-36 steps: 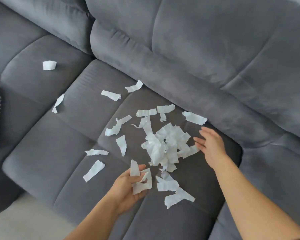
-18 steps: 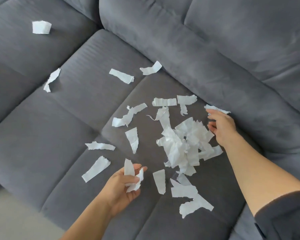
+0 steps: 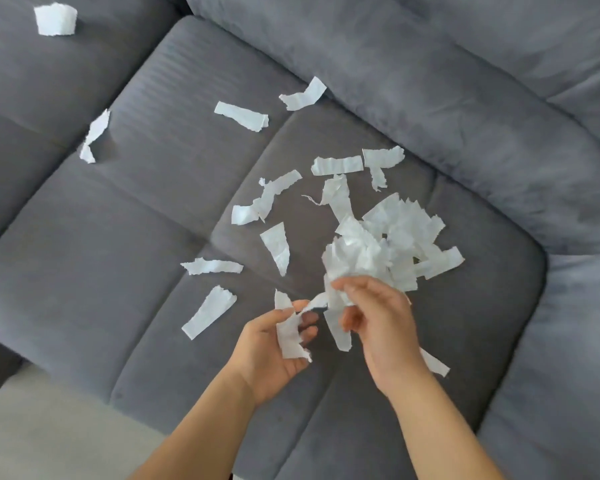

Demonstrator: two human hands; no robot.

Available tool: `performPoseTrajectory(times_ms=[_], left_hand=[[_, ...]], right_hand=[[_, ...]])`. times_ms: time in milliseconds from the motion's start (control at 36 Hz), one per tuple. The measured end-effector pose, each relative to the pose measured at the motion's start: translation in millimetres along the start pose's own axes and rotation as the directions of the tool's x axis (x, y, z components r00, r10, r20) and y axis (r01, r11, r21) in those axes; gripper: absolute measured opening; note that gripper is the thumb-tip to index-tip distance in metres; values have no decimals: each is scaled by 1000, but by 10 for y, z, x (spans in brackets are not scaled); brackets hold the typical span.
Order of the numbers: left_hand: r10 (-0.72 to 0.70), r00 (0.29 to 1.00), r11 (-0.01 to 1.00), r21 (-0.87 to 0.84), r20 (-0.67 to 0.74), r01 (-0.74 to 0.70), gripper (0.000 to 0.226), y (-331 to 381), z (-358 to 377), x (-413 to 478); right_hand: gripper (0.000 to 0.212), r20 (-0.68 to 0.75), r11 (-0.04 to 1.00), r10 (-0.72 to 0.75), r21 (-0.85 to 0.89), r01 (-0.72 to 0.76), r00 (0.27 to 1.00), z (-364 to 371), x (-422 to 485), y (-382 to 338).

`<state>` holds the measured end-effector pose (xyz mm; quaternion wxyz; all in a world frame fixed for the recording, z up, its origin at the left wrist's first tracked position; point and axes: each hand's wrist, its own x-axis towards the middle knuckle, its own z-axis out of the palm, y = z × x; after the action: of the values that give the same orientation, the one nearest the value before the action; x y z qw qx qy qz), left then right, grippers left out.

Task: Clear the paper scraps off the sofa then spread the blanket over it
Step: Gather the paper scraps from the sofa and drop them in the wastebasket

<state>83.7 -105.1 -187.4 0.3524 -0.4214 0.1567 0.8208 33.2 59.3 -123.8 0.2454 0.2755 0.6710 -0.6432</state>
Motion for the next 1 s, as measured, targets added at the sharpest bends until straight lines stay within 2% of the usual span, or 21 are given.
performPoseTrajectory(times_ms=[111,250,333,417,472,528,583,611,667,695,778,889,945,1000], left_hand=[[-70,988,989,141,136,50,30,-66,41,-13],[-150,989,947,283,-20,149,38,-217,-67,-104],[-172,981,932,307,-93,193,36,-304,-178,-150],[-175,978,944,262,-112,199,32,-341,-265,-173],[-159,978,956,228,-135,187,34,-331,-306,-171],[-131,978,960,224,-161,165,41,-308,-345,-165],[-111,977,952,263,-180,156,43,-280,-358,-158],[-103,978,944,290,-184,154,39,-267,-383,-163],[-91,980,928,342,-179,148,35,-238,-430,-169],[-82,981,922,362,-174,141,35,-219,-461,-186],[-57,987,905,410,-151,115,37,-138,-547,-251],[-44,991,878,468,-129,100,37,-22,-638,-345],[-39,992,869,486,-120,93,36,14,-657,-373],[-51,992,870,484,-112,99,35,3,-663,-396]], right_hand=[[18,108,974,43,-227,-17,993,274,-343,474],[25,181,849,71,-527,36,981,262,-531,808],[18,231,787,64,-610,93,971,195,-616,909],[26,261,773,80,-625,106,962,77,-630,944],[25,145,820,14,-568,72,989,7,-584,966],[15,-77,852,-60,-524,11,995,1,-486,1020],[15,-237,833,-49,-546,-91,970,35,-345,1090],[23,-277,814,-15,-561,-150,961,83,-284,1125],[37,-325,788,30,-574,-223,945,175,-165,1176],[37,-365,781,19,-576,-242,931,227,-108,1194],[24,-466,798,-15,-538,-270,885,320,40,1198],[7,-528,761,-18,-558,-331,849,357,96,1210],[8,-535,766,-67,-568,-300,842,354,74,1185],[10,-477,794,-163,-583,-172,864,373,-22,1126]])
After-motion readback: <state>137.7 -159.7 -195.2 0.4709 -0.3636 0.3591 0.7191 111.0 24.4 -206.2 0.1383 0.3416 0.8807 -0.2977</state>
